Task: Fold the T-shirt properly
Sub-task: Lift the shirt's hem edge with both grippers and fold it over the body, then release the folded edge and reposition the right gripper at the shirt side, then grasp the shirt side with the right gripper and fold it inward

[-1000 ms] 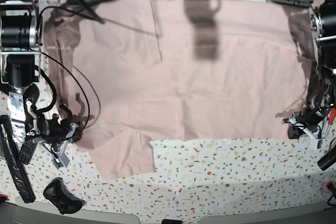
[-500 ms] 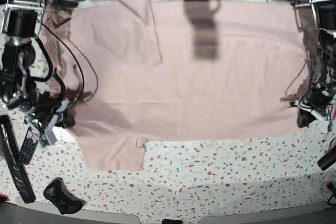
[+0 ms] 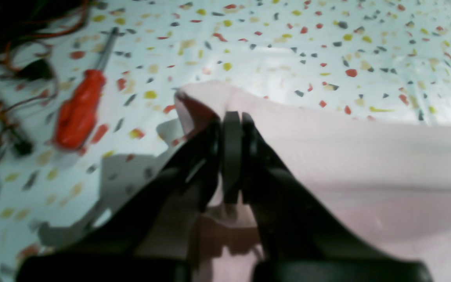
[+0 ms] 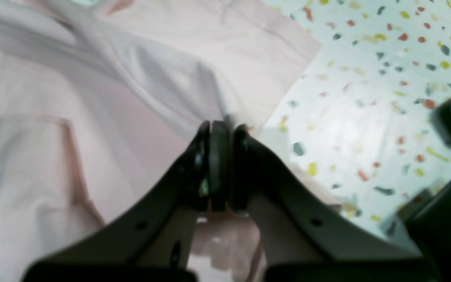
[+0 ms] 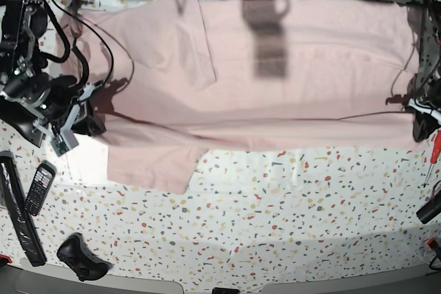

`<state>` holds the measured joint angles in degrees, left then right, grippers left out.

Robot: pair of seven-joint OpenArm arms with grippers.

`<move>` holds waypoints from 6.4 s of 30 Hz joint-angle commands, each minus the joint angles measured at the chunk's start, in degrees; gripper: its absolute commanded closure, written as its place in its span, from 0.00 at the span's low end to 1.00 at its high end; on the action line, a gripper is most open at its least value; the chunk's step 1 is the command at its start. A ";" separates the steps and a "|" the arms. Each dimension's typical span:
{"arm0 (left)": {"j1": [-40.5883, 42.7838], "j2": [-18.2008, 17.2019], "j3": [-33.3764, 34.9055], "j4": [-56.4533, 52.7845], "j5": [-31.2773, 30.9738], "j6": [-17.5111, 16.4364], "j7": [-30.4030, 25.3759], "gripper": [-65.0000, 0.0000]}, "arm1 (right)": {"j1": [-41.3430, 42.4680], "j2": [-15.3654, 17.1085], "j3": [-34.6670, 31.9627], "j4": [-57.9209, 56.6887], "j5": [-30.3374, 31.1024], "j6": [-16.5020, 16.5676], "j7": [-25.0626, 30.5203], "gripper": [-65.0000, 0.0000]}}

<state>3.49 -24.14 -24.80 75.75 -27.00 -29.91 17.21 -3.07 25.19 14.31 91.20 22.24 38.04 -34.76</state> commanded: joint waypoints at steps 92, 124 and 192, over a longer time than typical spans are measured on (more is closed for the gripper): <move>8.74 2.54 -1.75 9.53 0.59 -1.60 2.73 0.58 | 26.43 0.98 -11.91 -29.33 4.70 -1.25 -16.26 0.61; 8.81 2.51 -1.75 9.46 0.63 -1.57 2.95 0.58 | 19.80 -5.18 -12.02 -18.84 -4.28 -0.70 -14.10 1.00; 13.14 1.11 -7.41 -0.26 -12.85 -10.09 11.21 0.58 | -15.34 -5.35 -12.02 28.89 7.28 -0.37 -14.53 0.59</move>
<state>16.91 -21.91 -31.64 74.85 -39.27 -39.57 29.36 -18.74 19.35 1.98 118.93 28.86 37.36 -50.63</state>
